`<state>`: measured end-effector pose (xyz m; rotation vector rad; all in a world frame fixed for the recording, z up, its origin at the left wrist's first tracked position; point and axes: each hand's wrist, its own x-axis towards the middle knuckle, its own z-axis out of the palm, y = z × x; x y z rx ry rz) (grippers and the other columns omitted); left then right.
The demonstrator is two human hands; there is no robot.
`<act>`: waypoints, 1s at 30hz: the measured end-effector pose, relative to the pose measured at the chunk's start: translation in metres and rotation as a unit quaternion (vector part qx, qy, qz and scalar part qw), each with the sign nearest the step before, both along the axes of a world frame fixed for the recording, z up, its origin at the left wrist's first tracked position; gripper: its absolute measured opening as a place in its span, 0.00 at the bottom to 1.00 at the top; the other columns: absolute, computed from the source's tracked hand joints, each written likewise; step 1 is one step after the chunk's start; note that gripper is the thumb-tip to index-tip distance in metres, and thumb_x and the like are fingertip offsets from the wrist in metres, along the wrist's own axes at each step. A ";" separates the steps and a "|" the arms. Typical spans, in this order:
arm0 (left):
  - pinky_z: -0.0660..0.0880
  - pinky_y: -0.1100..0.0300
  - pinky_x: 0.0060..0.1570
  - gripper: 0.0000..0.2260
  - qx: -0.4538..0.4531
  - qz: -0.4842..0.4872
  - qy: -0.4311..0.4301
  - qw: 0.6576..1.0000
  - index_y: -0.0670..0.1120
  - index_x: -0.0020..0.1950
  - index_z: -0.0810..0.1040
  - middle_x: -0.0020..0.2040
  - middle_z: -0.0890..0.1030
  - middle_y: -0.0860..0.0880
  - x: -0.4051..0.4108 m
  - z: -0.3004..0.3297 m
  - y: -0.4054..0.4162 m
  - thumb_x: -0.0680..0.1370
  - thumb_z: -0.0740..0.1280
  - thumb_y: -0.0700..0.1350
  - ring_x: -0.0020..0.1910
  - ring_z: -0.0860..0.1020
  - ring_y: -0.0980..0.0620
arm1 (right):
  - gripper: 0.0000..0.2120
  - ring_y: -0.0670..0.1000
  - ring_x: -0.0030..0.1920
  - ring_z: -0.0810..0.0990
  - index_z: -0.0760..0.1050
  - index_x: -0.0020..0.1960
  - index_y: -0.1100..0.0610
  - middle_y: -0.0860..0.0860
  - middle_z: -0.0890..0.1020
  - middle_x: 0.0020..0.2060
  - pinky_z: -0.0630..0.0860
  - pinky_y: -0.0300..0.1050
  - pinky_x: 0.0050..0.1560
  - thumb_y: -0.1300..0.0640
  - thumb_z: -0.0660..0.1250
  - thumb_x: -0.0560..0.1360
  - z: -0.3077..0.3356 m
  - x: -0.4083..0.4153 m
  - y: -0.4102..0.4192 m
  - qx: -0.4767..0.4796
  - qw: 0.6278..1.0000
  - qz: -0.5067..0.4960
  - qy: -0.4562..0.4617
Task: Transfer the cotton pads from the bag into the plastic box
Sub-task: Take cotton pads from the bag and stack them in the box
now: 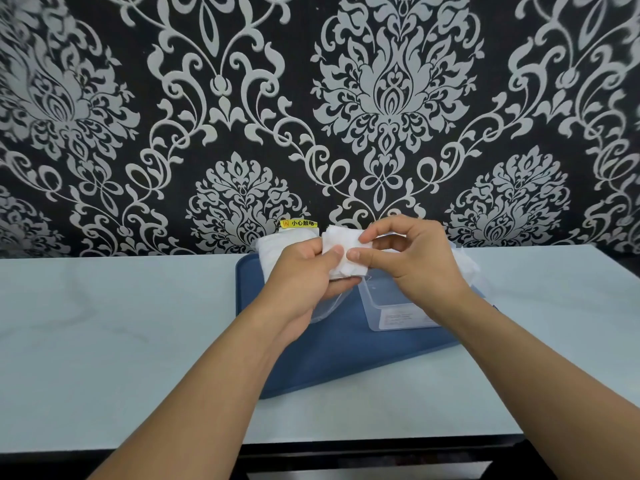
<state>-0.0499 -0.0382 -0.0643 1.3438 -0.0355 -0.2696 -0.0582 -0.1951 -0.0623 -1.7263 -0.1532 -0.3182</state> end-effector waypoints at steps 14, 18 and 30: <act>0.84 0.54 0.47 0.11 -0.052 -0.003 0.034 0.998 0.38 0.61 0.79 0.56 0.85 0.39 0.001 0.004 0.001 0.85 0.58 0.38 0.55 0.85 0.42 | 0.12 0.56 0.47 0.81 0.81 0.51 0.66 0.62 0.84 0.45 0.78 0.50 0.58 0.68 0.73 0.68 -0.002 0.006 -0.008 0.095 0.982 0.119 0.109; 0.84 0.52 0.49 0.13 -0.016 -0.028 0.021 0.999 0.40 0.62 0.79 0.56 0.85 0.41 -0.001 0.001 0.001 0.86 0.57 0.39 0.54 0.85 0.44 | 0.09 0.57 0.44 0.78 0.84 0.45 0.57 0.69 0.83 0.46 0.76 0.61 0.55 0.57 0.76 0.65 -0.007 0.007 -0.007 0.011 0.990 0.077 0.118; 0.84 0.54 0.46 0.12 0.019 -0.032 -0.005 0.999 0.44 0.64 0.79 0.56 0.86 0.43 -0.006 -0.002 -0.012 0.86 0.58 0.42 0.54 0.85 0.46 | 0.35 0.41 0.63 0.73 0.66 0.74 0.47 0.44 0.72 0.67 0.76 0.36 0.58 0.61 0.75 0.72 -0.006 0.000 -0.004 -0.174 0.983 0.053 -0.014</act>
